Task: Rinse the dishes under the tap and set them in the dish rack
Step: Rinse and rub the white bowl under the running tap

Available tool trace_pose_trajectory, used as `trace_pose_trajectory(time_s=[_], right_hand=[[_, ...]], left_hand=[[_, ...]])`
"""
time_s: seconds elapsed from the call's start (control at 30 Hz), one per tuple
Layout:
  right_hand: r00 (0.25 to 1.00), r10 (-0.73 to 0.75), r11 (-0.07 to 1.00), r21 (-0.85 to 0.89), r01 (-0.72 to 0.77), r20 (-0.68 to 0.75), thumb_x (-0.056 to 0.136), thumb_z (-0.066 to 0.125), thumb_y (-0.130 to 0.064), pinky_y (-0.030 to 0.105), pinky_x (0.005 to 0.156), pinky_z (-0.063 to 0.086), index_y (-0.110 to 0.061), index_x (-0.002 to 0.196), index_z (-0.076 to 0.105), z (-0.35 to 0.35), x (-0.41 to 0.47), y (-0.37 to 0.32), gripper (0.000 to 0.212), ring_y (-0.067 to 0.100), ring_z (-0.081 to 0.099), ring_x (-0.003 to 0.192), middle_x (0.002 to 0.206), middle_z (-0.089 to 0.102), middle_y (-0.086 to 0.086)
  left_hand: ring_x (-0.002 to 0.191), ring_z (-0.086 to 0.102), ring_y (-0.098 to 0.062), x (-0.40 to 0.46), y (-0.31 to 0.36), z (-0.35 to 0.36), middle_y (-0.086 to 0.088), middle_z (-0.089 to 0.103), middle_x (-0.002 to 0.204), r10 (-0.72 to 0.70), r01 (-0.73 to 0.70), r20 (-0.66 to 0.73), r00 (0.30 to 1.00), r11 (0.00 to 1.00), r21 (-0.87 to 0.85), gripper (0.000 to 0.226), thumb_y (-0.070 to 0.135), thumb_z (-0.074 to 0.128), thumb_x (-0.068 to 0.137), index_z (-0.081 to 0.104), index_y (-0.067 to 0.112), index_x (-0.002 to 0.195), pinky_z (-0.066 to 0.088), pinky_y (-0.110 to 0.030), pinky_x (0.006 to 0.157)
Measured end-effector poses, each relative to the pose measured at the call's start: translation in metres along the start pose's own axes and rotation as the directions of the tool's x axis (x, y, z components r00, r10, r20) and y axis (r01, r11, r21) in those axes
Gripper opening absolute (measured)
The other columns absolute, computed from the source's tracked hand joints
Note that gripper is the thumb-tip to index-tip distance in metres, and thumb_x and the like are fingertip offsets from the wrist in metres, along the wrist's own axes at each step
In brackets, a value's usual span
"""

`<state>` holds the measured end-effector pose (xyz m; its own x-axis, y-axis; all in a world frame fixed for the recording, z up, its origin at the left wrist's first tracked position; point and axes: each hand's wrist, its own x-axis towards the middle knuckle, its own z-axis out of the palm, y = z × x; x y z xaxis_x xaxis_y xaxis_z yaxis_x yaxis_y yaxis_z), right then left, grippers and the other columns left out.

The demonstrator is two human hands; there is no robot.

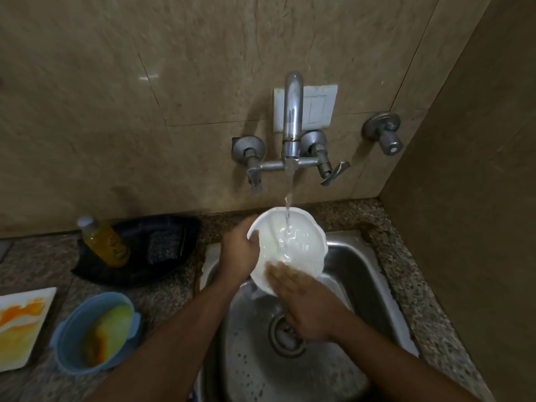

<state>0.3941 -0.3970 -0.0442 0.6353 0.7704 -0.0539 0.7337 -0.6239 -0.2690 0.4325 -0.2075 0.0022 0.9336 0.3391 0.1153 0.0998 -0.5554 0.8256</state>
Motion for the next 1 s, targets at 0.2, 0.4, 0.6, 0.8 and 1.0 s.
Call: trace_pose_trajectory(time_s=[0.2,0.4,0.6,0.8,1.0], right_hand=[[0.912,0.202,0.979,0.067,-0.191,-0.356,0.078,0.048,-0.028,0.042,0.097,0.047,-0.019,0.099,0.073,-0.036,-0.018,0.039,0.033,0.028,0.065,0.108,0.108,0.072,0.003],[0.780,0.383,0.924,0.216,-0.317,-0.495,0.074,0.052,-0.017,0.036,0.072,0.051,-0.016,0.079,0.069,-0.040,-0.021,0.033,0.017,0.026,0.061,0.076,0.078,0.066,0.002],[0.812,0.417,0.909,0.204,-0.364,-0.408,0.074,0.045,-0.026,0.035,0.070,0.049,-0.022,0.078,0.069,-0.029,-0.021,0.026,0.024,0.023,0.062,0.074,0.076,0.067,-0.004],[0.827,0.418,0.904,0.258,-0.341,-0.376,0.075,0.045,-0.027,0.031,0.068,0.054,-0.022,0.087,0.070,-0.028,-0.017,0.003,0.028,0.020,0.064,0.083,0.088,0.068,-0.003],[0.905,0.425,0.905,0.036,-0.424,-0.032,0.100,0.030,-0.047,0.040,0.120,0.013,-0.006,0.156,0.013,-0.027,0.026,-0.008,0.071,0.029,0.014,0.150,0.163,0.010,0.016]], left_hand=[[0.098,0.068,-0.024,-0.016,-0.012,-0.006,-0.005,0.071,0.114,0.195,-0.188,-0.049,0.980,0.976,0.113,0.040,0.010,0.054,0.094,0.059,0.022,0.131,0.049,-0.025,0.084],[0.073,0.071,-0.025,-0.029,-0.028,-0.015,-0.007,0.070,0.112,0.646,-0.603,0.151,0.748,0.568,0.560,0.057,0.005,0.048,0.077,0.050,0.021,0.132,0.058,-0.032,0.054],[0.081,0.071,-0.024,-0.039,-0.036,-0.026,-0.005,0.070,0.115,0.715,-0.645,0.201,0.669,0.425,0.635,0.056,0.008,0.046,0.075,0.053,0.020,0.130,0.056,-0.029,0.053],[0.099,0.067,-0.030,-0.014,-0.031,-0.018,-0.008,0.071,0.114,0.017,-0.022,0.027,1.000,0.977,0.213,0.041,0.010,0.055,0.092,0.061,0.024,0.130,0.052,-0.034,0.087],[0.097,0.066,-0.022,-0.013,-0.019,0.012,-0.001,0.072,0.104,-0.271,0.305,0.210,0.939,0.940,-0.155,0.022,0.032,0.061,0.094,0.070,0.020,0.110,0.053,-0.040,0.091]])
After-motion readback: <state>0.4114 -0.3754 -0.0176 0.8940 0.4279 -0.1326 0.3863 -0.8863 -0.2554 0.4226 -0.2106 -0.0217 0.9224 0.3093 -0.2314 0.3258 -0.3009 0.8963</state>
